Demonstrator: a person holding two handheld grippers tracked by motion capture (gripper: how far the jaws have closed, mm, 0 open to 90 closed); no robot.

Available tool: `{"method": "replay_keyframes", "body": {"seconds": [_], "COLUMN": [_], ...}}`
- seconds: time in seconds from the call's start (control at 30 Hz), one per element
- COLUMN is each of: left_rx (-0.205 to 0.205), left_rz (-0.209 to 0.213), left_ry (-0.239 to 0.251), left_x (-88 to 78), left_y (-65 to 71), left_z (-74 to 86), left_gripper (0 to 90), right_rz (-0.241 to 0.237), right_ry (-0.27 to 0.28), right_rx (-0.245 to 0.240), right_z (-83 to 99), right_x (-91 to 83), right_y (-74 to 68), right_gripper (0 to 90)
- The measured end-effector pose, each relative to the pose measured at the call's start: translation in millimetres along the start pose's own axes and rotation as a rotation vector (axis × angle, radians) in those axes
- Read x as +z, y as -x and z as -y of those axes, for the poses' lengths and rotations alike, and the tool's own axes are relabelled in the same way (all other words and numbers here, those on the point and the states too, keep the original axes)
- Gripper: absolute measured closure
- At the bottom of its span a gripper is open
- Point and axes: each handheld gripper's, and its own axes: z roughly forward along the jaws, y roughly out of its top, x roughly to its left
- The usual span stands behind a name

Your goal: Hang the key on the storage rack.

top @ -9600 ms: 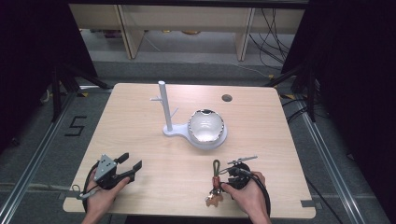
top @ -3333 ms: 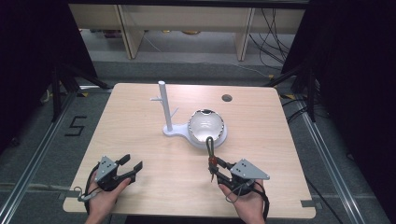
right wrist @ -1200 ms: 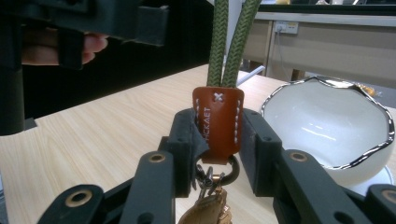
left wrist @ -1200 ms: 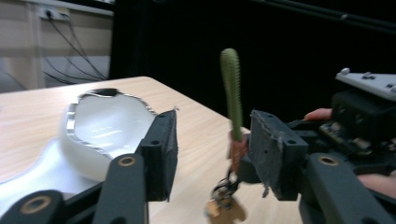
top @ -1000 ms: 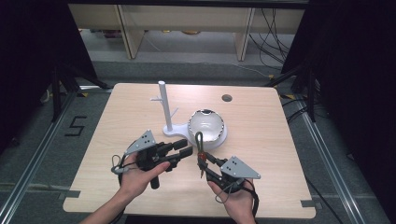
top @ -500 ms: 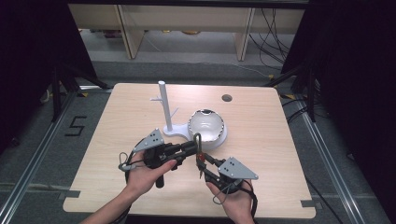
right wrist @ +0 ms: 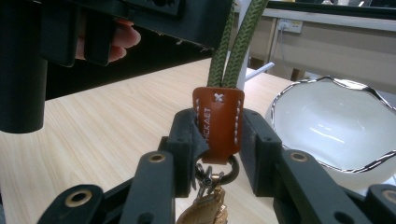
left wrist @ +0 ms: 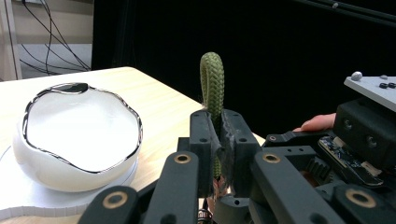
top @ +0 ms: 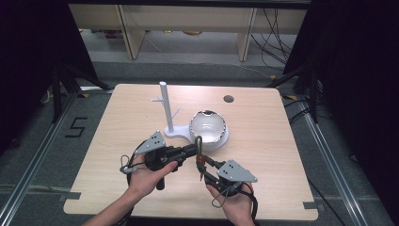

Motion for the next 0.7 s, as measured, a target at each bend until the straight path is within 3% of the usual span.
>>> {"method": "replay_keyframes", "body": {"seconds": [0.17, 0.33, 0.5, 0.7], "left_rx": [-0.008, 0.019, 0.029, 0.061], "left_rz": [0.002, 0.006, -0.002, -0.024], "left_ry": [-0.002, 0.0, -0.003, -0.005], "left_x": [2.6, 4.1, 2.5, -0.2], "left_y": [-1.0, -0.9, 1.3, 1.2], "left_z": [1.1, 2.1, 1.8, 0.8], "left_gripper": [81.3, 82.3, 83.2, 83.5], "right_rz": [0.006, -0.005, -0.018, -0.041], "right_ry": [-0.016, -0.02, -0.029, -0.047], "right_rx": [-0.001, -0.017, 0.008, 0.027], "right_z": [-0.1, -0.7, -0.7, -2.2], "right_x": [-0.6, 0.7, 0.8, 1.7], "right_y": [-0.7, -0.9, -2.4, -2.2], "right_gripper": [68.4, 68.3, 68.0, 59.5]}}
